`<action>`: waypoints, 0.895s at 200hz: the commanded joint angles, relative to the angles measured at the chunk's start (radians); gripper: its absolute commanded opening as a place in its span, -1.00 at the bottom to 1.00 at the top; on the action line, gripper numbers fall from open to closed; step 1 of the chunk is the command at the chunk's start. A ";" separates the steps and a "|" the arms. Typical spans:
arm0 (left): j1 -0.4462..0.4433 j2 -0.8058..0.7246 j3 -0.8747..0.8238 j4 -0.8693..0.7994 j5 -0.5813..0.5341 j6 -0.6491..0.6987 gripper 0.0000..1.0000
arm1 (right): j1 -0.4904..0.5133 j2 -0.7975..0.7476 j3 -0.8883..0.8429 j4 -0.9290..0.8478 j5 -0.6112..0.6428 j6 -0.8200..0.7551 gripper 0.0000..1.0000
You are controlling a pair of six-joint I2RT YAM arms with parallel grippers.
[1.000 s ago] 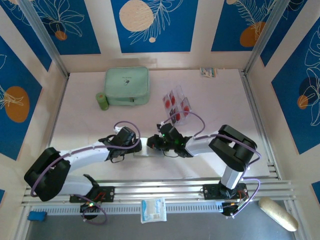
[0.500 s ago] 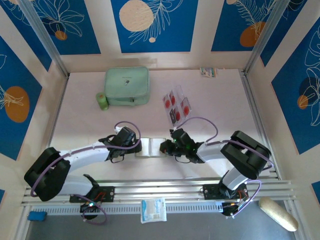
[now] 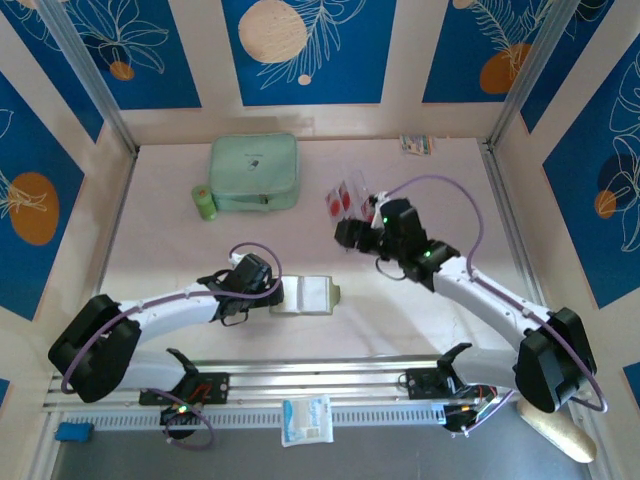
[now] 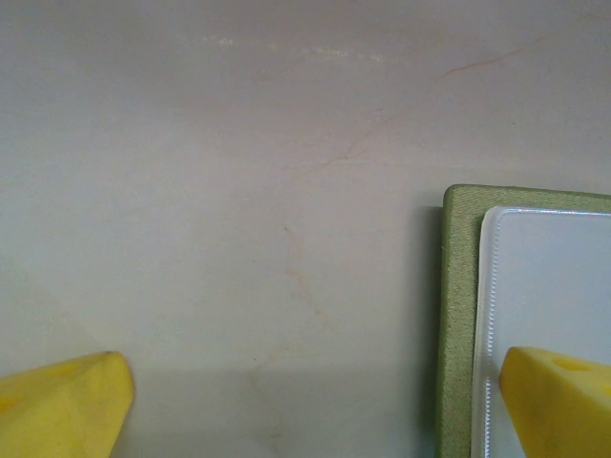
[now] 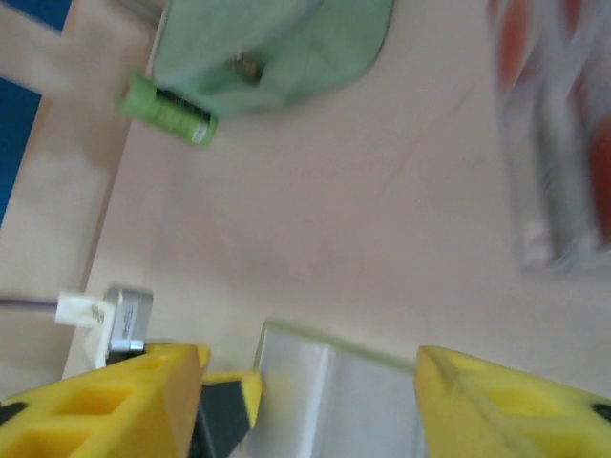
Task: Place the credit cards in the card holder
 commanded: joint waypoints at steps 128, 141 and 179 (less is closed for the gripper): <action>0.002 -0.010 -0.019 -0.011 -0.011 0.018 1.00 | -0.005 0.573 0.639 -0.658 0.174 -0.348 -0.26; 0.003 -0.012 -0.021 -0.009 -0.009 0.018 1.00 | 0.009 0.618 0.680 -0.692 0.212 -0.359 -0.26; 0.004 -0.014 -0.026 -0.007 -0.006 0.016 1.00 | 0.043 0.727 0.780 -0.765 0.310 -0.383 -0.32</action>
